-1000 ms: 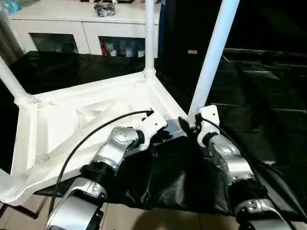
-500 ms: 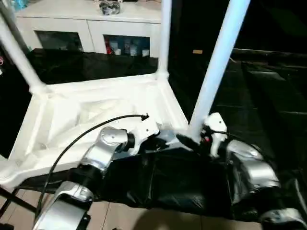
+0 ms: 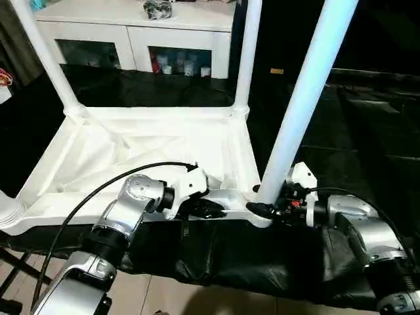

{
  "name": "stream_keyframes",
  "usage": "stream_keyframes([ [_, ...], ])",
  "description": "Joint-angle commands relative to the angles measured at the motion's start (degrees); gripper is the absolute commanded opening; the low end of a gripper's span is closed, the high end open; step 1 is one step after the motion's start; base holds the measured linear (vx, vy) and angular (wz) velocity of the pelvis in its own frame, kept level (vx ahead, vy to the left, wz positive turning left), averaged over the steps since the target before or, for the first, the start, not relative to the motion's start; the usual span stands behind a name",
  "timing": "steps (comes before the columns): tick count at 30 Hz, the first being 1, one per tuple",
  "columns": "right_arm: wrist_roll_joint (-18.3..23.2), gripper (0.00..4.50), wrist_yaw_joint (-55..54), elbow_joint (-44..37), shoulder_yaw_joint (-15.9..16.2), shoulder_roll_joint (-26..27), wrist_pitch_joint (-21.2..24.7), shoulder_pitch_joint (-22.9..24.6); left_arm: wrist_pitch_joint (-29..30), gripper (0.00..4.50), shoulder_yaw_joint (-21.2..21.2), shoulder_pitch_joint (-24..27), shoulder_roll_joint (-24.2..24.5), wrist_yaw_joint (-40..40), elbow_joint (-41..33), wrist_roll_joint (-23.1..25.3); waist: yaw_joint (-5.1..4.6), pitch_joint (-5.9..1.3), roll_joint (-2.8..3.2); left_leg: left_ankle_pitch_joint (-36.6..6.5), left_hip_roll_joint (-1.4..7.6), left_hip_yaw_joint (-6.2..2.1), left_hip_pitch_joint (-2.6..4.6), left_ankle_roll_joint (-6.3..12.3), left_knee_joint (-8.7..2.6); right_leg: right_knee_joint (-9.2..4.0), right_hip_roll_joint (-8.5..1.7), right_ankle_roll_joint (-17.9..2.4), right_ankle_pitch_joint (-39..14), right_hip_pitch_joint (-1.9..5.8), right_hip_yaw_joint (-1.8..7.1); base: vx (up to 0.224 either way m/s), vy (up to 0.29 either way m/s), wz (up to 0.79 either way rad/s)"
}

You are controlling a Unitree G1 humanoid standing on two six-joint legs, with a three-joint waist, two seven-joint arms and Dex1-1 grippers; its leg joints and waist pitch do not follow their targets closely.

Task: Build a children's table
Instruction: Rotate leg to tighten

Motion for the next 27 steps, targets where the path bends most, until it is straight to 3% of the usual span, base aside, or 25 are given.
stream_keyframes([
  [1, 1.13, 2.34, 4.09, -1.35, 3.81, 0.84, 1.57, 1.31, -0.58, 0.0, 1.02, -0.18, -0.64, 1.08, -0.82, -2.36, -0.01, -2.66, -1.12, -7.98, 2.04, -0.38, -0.09, 4.95, -3.46, -4.43, -4.3, -10.29, -12.95, 2.53, 3.18, 0.0, 0.0, 0.0],
  [9, 0.46, 2.31, -2.33, 0.09, 2.53, 4.3, 2.24, 2.11, -0.4, 0.0, 1.38, -1.31, -2.58, 7.5, 1.57, -0.44, -0.07, -2.57, -1.17, -8.45, 1.99, -0.38, -0.09, 4.62, -3.51, -4.62, -4.34, -9.9, -14.19, 2.46, 3.22, 0.0, 0.0, 0.0],
  [13, -2.94, 2.31, -15.59, 4.63, 0.46, 9.68, -0.01, 0.9, 0.62, 0.0, 1.65, -3.09, -5.68, 13.8, 3.63, 0.84, -0.56, -2.34, -1.08, -11.46, 1.91, -0.74, 0.09, 2.33, -3.99, -5.34, -4.51, -7.83, -21.15, 2.33, 3.11, 0.0, 0.0, 0.0],
  [14, -3.15, 2.3, -17.3, 5.13, 0.13, 10.45, 0.04, 0.66, 0.72, 0.0, 1.67, -3.36, -6.16, 14.61, 3.85, 0.94, -0.8, -2.24, -1.01, -12.63, 1.91, -0.71, 0.42, 1.69, -4.08, -5.57, -4.44, -7.66, -21.76, 1.87, 3.21, 0.0, 0.0, 0.0],
  [16, -4.05, 2.29, -25.03, 7.89, -1.11, 14.6, -0.13, -0.98, 1.25, 0.0, 1.55, -4.77, -8.93, 18.78, 5.26, 1.76, -1.24, -2.2, -1.02, -13.45, 1.85, -0.82, 0.22, 1.24, -4.21, -5.62, -4.44, -7.42, -22.24, 2.04, 3.2, 0.0, 0.0, 0.0],
  [17, -4.05, 2.28, -25.03, 7.89, -1.11, 14.6, -0.13, -0.98, 1.25, 0.0, 1.55, -4.77, -8.93, 18.78, 5.26, 1.76, -1.49, -2.25, -1.07, -14.08, 1.78, -0.83, 0.48, 1.01, -4.16, -5.72, -4.41, -7.41, -22.58, 1.86, 3.22, 0.0, 0.0, 0.0],
  [24, -5.63, 2.27, -42.34, 17.79, -4.9, 23.68, 0.19, -8.45, 1.75, 0.0, 1.99, -7.98, -14.41, 28.69, 9.24, 3.61, -2.21, -2.65, -0.65, -11.87, 1.59, -0.68, 0.19, 1.29, -3.9, -5.09, -4.26, -9.3, -15.97, 2.16, 3.43, 0.0, 0.0, 0.0],
  [26, -6.56, 2.27, -43.76, 19.59, -4.66, 24.92, -0.92, -9.85, 1.9, 0.0, 2.09, -8.4, -15.12, 29.42, 9.81, 3.74, -2.28, -2.75, -0.59, -10.7, 1.56, -0.65, 0.11, 1.68, -3.83, -4.85, -4.25, -10.11, -13.53, 2.34, 3.35, 0.0, 0.0, 0.0],
  [27, -7.15, 2.5, -44.15, 20.11, -4.39, 25.17, -1.31, -10.2, 1.89, 0.0, 2.14, -8.51, -15.24, 29.54, 9.99, 3.8, -2.23, -2.83, -0.65, -10.25, 1.59, -0.65, 0.08, 1.9, -3.78, -4.76, -4.28, -10.19, -12.66, 2.47, 3.37, 0.0, 0.0, 0.0],
])
